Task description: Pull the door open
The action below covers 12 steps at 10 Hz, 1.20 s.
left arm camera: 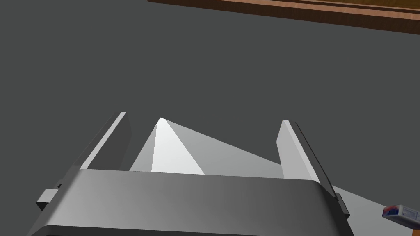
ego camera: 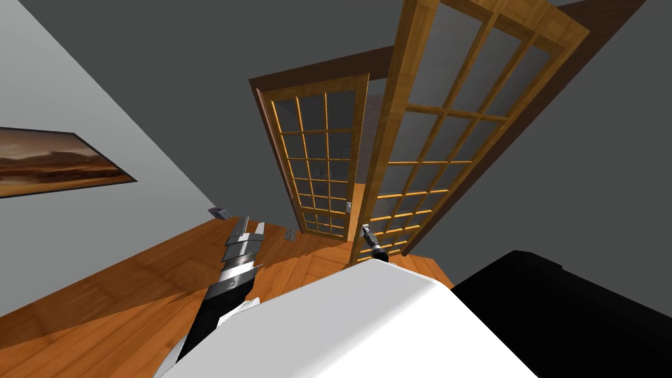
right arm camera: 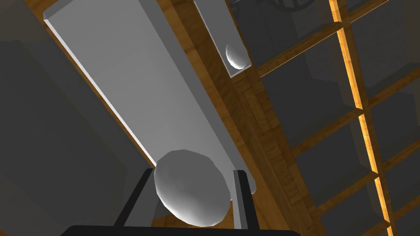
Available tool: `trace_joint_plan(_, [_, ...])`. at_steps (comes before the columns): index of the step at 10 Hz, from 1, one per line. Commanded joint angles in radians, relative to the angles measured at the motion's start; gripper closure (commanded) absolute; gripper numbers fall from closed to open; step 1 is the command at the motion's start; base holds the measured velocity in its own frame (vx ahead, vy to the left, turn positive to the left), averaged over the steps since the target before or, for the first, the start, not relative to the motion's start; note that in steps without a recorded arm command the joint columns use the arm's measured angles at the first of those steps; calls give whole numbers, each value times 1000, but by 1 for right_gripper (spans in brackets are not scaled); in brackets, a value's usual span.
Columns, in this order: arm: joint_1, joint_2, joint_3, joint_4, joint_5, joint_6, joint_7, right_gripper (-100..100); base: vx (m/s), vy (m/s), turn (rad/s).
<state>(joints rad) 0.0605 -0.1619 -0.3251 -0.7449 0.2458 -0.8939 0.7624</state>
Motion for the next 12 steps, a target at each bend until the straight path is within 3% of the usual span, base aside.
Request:
trace_joint_plan(1, [-5, -1, 14, 4, -18, -3, -50, 100, -32, -17, 43])
trace_joint_plan(12, [-20, -21, 77, 22, -120, -6, -309, 100, -34, -16, 42])
